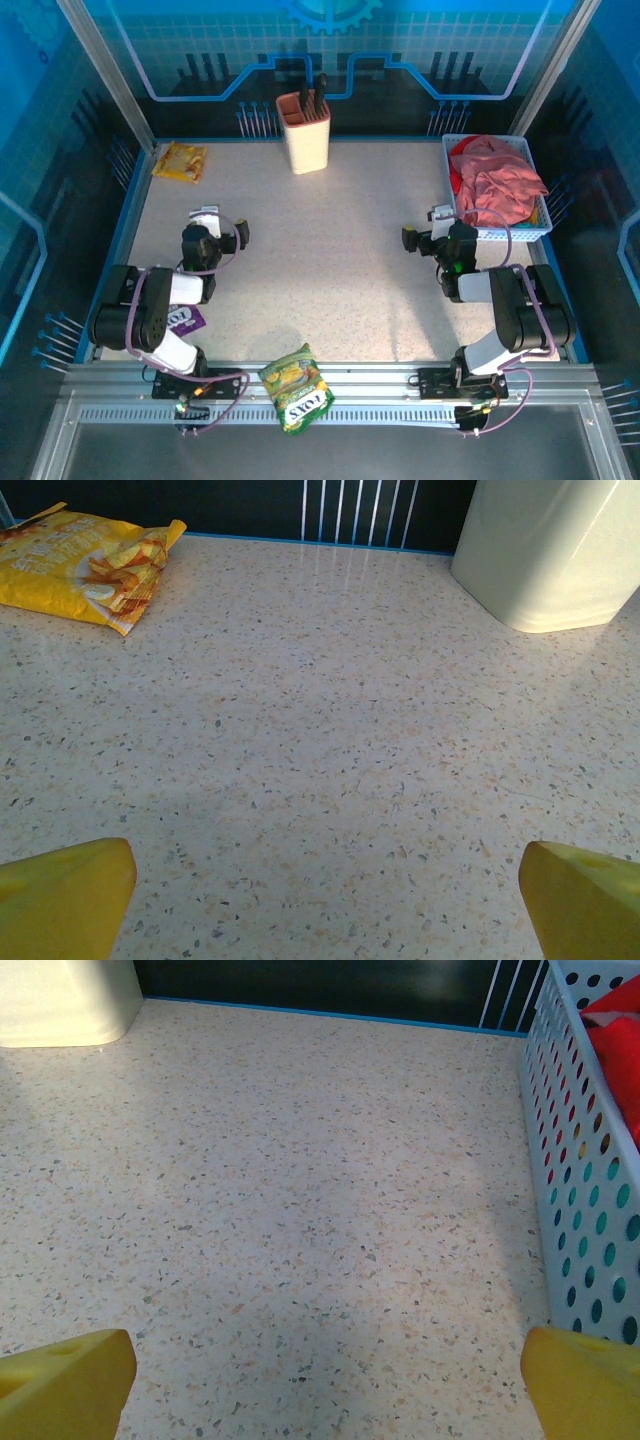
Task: Fold and stack the t-shirts
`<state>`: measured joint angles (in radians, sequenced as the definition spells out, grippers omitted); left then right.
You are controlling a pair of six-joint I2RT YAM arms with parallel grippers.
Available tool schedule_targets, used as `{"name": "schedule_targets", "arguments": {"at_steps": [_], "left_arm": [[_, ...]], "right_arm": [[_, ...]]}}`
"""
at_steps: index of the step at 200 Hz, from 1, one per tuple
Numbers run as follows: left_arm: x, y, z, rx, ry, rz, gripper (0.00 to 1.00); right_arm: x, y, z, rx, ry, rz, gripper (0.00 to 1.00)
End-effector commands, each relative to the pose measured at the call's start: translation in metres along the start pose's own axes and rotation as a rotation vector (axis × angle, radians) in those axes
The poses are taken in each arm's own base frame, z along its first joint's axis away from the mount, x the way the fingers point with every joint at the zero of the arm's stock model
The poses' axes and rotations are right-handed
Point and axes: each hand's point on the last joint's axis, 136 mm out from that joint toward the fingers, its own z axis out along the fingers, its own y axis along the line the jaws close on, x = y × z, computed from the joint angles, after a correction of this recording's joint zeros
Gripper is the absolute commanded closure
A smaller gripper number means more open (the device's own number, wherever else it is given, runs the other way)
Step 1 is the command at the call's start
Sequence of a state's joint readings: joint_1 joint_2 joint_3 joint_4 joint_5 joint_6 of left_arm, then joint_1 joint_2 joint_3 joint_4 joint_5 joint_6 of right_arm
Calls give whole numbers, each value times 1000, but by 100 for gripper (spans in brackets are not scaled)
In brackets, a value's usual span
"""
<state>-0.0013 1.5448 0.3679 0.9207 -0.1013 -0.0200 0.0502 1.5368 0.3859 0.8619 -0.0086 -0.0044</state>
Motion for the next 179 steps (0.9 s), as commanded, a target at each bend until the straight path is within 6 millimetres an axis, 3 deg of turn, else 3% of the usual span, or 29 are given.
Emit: {"name": "schedule_targets", "arguments": {"at_steps": [1, 42, 61, 78, 97, 122, 129, 161, 165, 179], "left_arm": [[-3, -1, 3, -8, -8, 15, 1], [-4, -1, 3, -9, -9, 15, 1], [-9, 0, 2, -15, -2, 11, 1], [-16, -14, 1, 55, 64, 34, 1], [-35, -18, 1, 48, 138, 30, 1], [-75, -14, -7, -28, 194, -95, 2], [-89, -20, -10, -11, 212, -126, 3], [-112, -48, -32, 55, 379, -203, 3], [-114, -52, -37, 66, 394, -203, 3], [-122, -66, -49, 111, 427, -179, 3]], "right_arm": [[-11, -4, 2, 9, -32, -5, 0], [-11, -4, 2, 5, -34, -5, 0], [-21, 5, -4, -8, -49, -50, 0], [-33, 1, -11, 69, -28, -60, 0], [-42, -1, -15, 94, 50, -24, 0], [-52, -4, -27, 121, 146, 35, 0], [-59, -10, -32, 158, 147, 69, 0], [-87, -37, -52, 306, 235, 215, 0], [-99, -40, -55, 315, 229, 235, 0], [-105, -50, -59, 348, 261, 307, 0]]}}
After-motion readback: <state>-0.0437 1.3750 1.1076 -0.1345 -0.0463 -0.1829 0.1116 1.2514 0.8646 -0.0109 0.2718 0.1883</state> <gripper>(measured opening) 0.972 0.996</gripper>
